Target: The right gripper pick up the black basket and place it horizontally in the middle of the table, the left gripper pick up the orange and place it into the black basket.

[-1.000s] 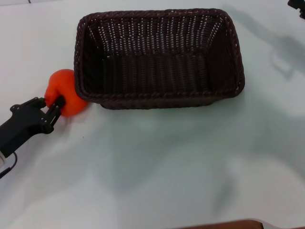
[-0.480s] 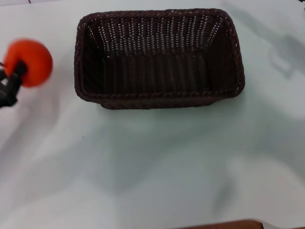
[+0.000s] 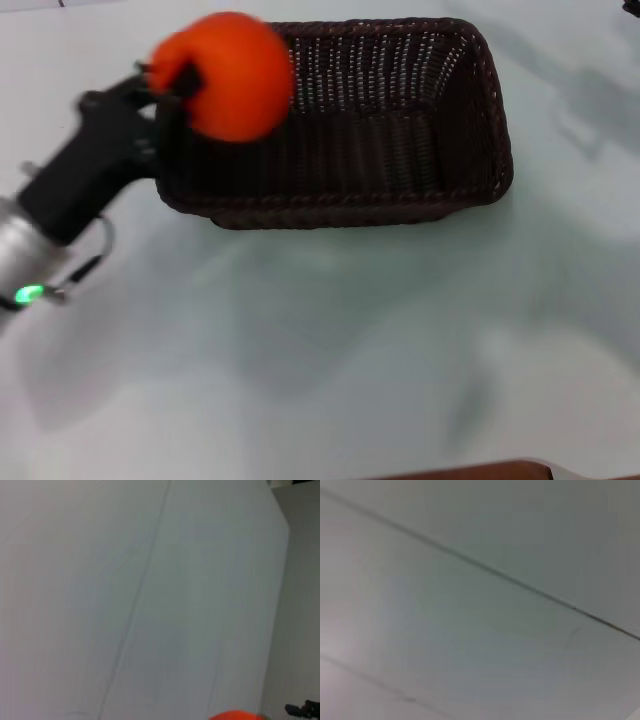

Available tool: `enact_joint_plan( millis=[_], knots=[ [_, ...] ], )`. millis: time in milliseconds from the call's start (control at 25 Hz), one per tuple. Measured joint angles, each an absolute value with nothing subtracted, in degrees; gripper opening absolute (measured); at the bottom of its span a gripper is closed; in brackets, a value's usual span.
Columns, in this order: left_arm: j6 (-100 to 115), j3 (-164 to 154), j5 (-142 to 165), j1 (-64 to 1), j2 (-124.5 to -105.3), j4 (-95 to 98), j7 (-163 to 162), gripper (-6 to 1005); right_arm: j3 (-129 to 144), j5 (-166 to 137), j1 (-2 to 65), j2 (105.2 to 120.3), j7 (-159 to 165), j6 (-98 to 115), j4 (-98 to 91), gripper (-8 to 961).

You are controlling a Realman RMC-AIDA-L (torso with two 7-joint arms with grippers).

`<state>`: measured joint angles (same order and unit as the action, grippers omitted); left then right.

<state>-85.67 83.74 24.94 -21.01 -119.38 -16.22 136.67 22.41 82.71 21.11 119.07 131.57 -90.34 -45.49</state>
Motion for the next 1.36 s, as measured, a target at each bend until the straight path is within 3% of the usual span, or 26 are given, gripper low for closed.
enact_joint_plan(
  millis=[160, 480, 680, 800, 1000, 1360],
  knots=[
    [-82.2, 84.3, 25.2, -21.4, -123.28, -16.4, 141.8, 116, 22.0, 86.7, 21.6, 119.08, 121.5, -93.1, -41.4, 601],
    [-74.3, 86.7, 24.6, -20.7, -124.18, -17.0, 143.0, 221, 21.4, 93.1, 21.2, 119.16, 105.2, -94.5, -34.5, 603],
    [-74.6, 92.3, 24.6, -18.9, -124.28, -17.1, 145.3, 460, 19.0, 94.0, 21.1, 119.22, 89.1, -93.1, -28.1, 602],
    [-74.9, 98.6, 24.6, -16.6, -124.34, -16.8, 146.5, 693, 15.8, 94.8, 21.3, 119.32, 74.0, -92.4, -21.9, 603],
    [-75.2, 108.8, 24.5, -13.2, -124.44, -14.9, 146.6, 893, 9.8, 95.0, 21.9, 119.53, 50.3, -90.9, -12.4, 609],
    [-80.6, 120.7, 24.5, -11.1, -124.46, -9.2, 151.7, 905, -11.8, 95.2, 22.6, 119.81, 31.7, -90.8, -2.1, 609]
  ],
)
